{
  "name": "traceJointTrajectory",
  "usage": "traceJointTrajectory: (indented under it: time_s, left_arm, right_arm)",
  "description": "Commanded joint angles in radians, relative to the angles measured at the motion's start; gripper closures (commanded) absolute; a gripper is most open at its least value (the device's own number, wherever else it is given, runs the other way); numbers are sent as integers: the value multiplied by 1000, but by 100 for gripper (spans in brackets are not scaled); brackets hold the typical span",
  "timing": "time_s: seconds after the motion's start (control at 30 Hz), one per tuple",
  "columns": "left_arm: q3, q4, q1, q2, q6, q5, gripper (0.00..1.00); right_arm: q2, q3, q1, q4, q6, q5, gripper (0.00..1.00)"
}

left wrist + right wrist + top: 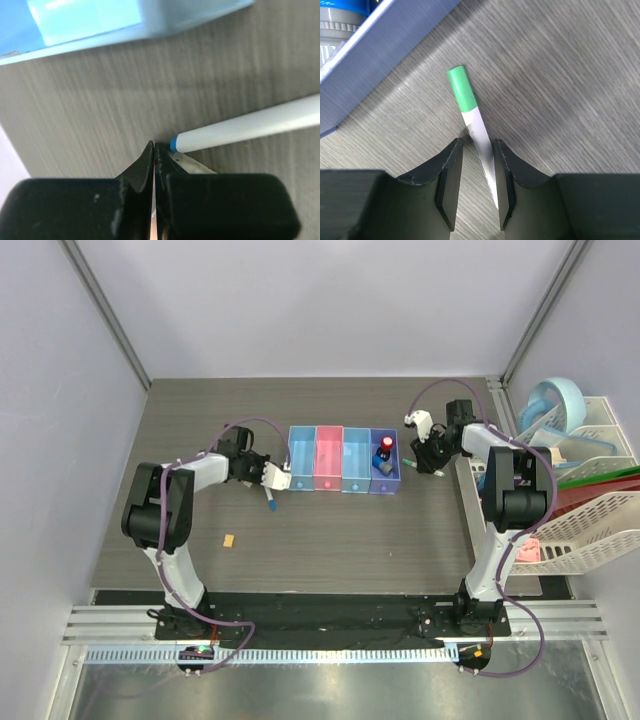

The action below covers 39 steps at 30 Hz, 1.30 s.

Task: Sort the stationery into containers
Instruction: Pick up the pen from the center of the board.

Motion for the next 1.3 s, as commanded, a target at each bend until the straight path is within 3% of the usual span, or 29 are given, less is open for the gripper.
traceJointTrajectory:
  time_s: [0.0,0.47,0.63,0.7,0.73,0.77,0.93,1.1,1.27]
  left_arm:
    - [43,-198,3,-50,48,41,100]
    - [-95,-386,3,-225,107,127,100]
    - [-106,-305,3,-286,-17,186,100]
    - [-88,-307,3,-305,-39,228,94]
    - [-80,-313,3,-309,-39,243,82]
    - [-71,-345,3,-311,-38,252,60]
    - [-15,-523,-4,-279,74,243,36]
    - [20,-653,-18,-211,139,197,32]
    - [44,-709,-40,-168,148,165,33]
  right_arm:
    - [-3,-39,5,-91,10,-14,63]
    - [-7,-44,5,-92,11,-17,64]
    - [-9,-44,5,-92,16,-20,64]
    - [-7,-44,5,-95,17,-17,64]
    - [-10,-44,5,-95,17,-15,64]
    - [-11,-45,5,-98,17,-15,64]
    - [-12,-52,5,-100,14,-17,64]
    - [0,-52,5,-100,16,-15,67]
    - [12,-45,5,-98,22,-11,94]
